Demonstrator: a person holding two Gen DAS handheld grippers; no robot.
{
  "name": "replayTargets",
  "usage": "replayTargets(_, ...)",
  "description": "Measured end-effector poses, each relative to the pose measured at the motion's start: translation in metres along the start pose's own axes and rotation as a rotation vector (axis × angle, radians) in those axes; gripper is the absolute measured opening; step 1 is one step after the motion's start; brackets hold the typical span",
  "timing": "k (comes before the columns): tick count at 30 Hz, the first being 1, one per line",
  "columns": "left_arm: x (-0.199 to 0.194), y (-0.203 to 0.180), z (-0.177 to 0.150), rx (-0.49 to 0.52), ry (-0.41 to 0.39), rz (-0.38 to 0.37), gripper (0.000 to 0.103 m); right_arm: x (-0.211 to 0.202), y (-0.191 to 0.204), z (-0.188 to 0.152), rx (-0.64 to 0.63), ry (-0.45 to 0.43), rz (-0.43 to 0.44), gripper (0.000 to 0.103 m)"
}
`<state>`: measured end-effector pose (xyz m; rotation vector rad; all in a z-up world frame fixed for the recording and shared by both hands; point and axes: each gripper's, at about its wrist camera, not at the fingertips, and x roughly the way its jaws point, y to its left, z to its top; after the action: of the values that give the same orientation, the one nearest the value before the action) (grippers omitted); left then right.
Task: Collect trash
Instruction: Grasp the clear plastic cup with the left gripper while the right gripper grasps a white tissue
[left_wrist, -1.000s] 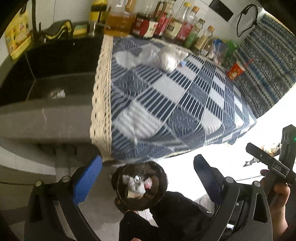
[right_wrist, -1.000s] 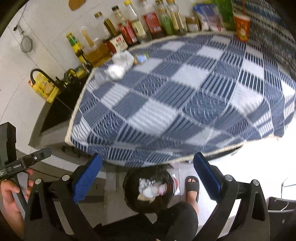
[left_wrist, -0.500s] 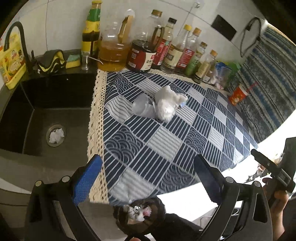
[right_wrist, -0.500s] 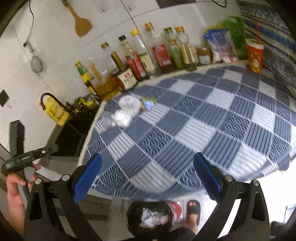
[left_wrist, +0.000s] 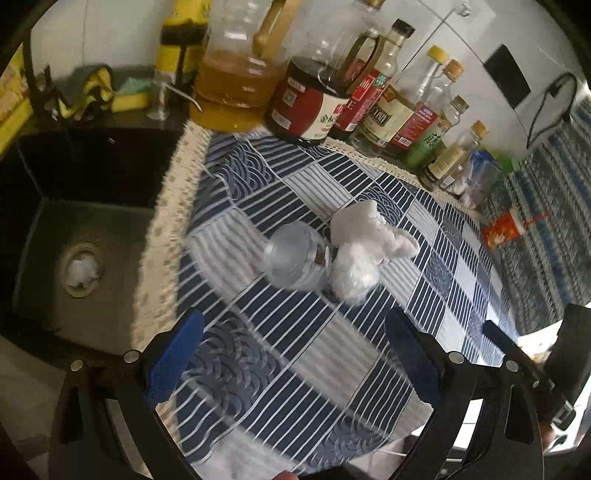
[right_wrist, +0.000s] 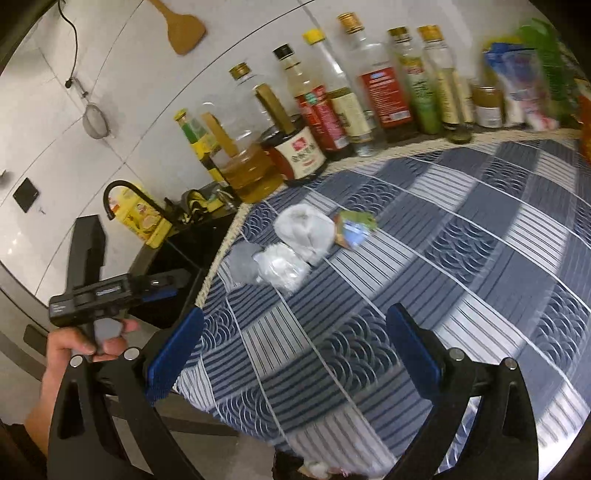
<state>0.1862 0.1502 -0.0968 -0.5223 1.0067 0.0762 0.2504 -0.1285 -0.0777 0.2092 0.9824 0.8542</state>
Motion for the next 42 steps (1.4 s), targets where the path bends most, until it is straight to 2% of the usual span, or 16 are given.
replayTargets(1,0.009,0.001,0.003,-0.014,0.014,-0.010,0.087,0.006,-0.002,0.004,0.000,0.007,0.004,0.098)
replayTargets(2,0.016,0.001,0.005,-0.028,0.023,-0.018,0.085,0.013,-0.004,0.008,0.002,0.014,0.007,0.098)
replayTargets(6,0.036,0.005,0.014,-0.071,0.041,-0.047,0.085,0.034,-0.012,0.024,-0.006,0.034,0.010,0.097)
replayTargets(9,0.049,0.014,0.019,-0.156,0.048,-0.067,0.085,0.048,-0.018,0.032,-0.003,0.050,0.026,0.096)
replayTargets(16,0.073,0.021,0.025,-0.286,0.077,-0.119,0.085,0.077,-0.025,0.050,-0.038,0.098,0.051,0.085)
replayTargets(21,0.080,0.026,0.030,-0.343,0.064,-0.098,0.085,0.094,-0.034,0.058,-0.058,0.136,0.062,0.072)
replayTargets(30,0.083,0.027,0.034,-0.422,0.040,-0.077,0.084,0.113,-0.037,0.066,-0.082,0.160,0.112,0.072)
replayTargets(33,0.085,0.023,0.036,-0.419,0.042,-0.062,0.070,0.122,-0.032,0.069,-0.113,0.171,0.114,0.060)
replayTargets(36,0.087,0.020,0.036,-0.410,0.047,-0.048,0.059,0.125,-0.033,0.070,-0.116,0.179,0.119,0.053)
replayTargets(42,0.088,0.018,0.037,-0.378,0.032,-0.021,0.057,0.129,-0.033,0.068,-0.144,0.189,0.119,0.029)
